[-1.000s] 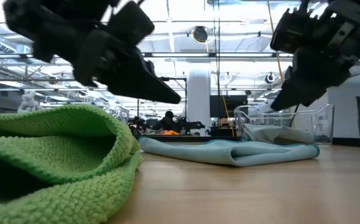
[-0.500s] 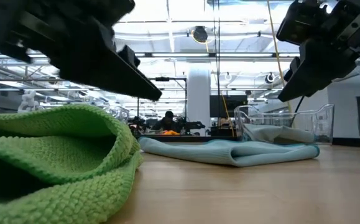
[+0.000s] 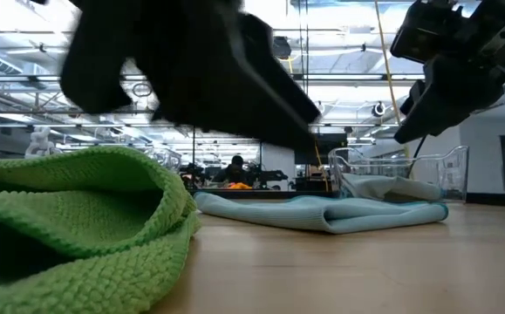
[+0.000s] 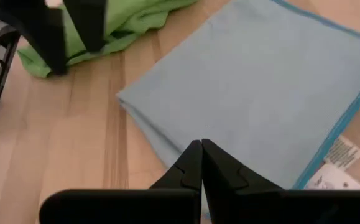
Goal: Fold microfiber towels
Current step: Fold the blue microfiber cloth
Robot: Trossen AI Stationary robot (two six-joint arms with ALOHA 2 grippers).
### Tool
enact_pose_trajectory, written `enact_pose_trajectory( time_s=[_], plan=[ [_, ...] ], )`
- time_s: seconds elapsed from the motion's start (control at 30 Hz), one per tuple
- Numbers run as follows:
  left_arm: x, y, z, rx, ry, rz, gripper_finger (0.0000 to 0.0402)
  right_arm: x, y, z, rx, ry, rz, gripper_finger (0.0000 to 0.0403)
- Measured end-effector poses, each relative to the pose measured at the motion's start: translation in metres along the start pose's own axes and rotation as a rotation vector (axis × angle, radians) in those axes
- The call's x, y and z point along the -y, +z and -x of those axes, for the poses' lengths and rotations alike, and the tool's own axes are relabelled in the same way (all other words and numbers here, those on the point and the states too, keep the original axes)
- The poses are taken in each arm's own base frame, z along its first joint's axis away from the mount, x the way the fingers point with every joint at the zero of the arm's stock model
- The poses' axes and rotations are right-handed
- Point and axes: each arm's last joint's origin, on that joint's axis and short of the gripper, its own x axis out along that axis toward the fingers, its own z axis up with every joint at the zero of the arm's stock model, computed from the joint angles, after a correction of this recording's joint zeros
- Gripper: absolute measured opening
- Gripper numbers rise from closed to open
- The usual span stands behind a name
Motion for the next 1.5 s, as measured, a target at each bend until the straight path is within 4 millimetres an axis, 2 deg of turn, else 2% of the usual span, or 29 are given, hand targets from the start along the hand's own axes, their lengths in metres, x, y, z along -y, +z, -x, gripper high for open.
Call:
enact_pose_trajectory(
  time_s=[0.17,0.37,0.47,0.63,0.77,0.93,1.0,1.13,1.23,1.4,1.5],
  plan=[
    [0.002,-0.002,-0.026,-0.107,-0.017,-0.039,0.0273,-0.004,-0.004,0.002,-0.014,0.013,0.007,0.0000],
    [-0.009,-0.008,-0.038,-0.170,-0.011,-0.024,0.0242,-0.009,-0.007,0.003,-0.017,0.033,0.012,0.0000],
    [-0.016,-0.015,-0.046,-0.183,-0.070,-0.005,0.0226,-0.011,-0.008,0.004,-0.018,0.039,0.018,0.0000],
    [-0.019,-0.020,-0.052,-0.193,-0.080,-0.029,0.0194,-0.014,-0.010,0.005,-0.024,0.051,0.031,0.0000],
    [-0.022,-0.022,-0.054,-0.195,-0.102,-0.033,0.0142,-0.016,-0.011,0.006,-0.025,0.057,0.037,0.0000],
    [-0.025,-0.025,-0.057,-0.201,-0.108,-0.031,0.0028,-0.017,-0.015,0.007,-0.035,0.035,0.070,0.0000],
    [-0.025,-0.025,-0.057,-0.202,-0.097,-0.043,0.0013,-0.017,-0.019,0.007,-0.040,-0.003,0.095,0.0006],
    [-0.025,-0.025,-0.057,-0.204,-0.084,-0.010,0.0016,-0.014,-0.032,0.002,-0.044,-0.043,0.140,0.0051],
    [-0.024,-0.025,-0.057,-0.203,-0.081,-0.001,0.0007,-0.010,-0.041,-0.006,-0.056,-0.071,0.161,0.0105],
    [-0.022,-0.024,-0.057,-0.193,-0.076,-0.003,0.0016,-0.008,-0.051,-0.021,-0.077,-0.135,0.279,0.0201],
    [-0.022,-0.024,-0.056,-0.195,-0.077,-0.001,0.0011,-0.008,-0.054,-0.028,-0.068,-0.155,0.319,0.0244]
  ],
)
